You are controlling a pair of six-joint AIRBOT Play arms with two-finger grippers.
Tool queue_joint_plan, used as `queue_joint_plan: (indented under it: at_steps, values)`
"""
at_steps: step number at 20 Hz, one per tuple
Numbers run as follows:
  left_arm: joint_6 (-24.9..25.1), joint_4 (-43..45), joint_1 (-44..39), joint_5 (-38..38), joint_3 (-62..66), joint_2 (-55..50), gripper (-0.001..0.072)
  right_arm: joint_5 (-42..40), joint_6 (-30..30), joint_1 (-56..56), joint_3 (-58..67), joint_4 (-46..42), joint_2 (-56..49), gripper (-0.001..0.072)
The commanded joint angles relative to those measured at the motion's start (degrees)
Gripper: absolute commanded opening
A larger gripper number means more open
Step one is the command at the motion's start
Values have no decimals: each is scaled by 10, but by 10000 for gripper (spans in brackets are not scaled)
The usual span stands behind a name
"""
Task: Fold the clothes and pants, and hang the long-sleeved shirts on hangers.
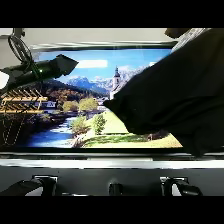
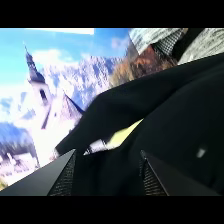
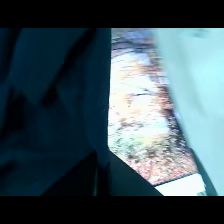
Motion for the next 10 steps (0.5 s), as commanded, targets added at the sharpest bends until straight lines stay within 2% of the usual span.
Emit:
queue_joint_plan:
  at_steps: [1, 4, 6, 10]
  values:
    - [-24, 0, -6, -23, 0, 0, 452, -42, 114, 0, 58, -148, -29, 20]
    - [-48, 0, -9, -32, 0, 0, 451, -31, 120, 0, 126, -282, -95, 20]
    - [-58, 2, -9, -38, 0, 0, 451, -35, 151, 0, 167, -361, -137, 20]
    - [-71, 2, -9, -39, 0, 0, 451, -64, 172, 0, 228, -424, -210, 20]
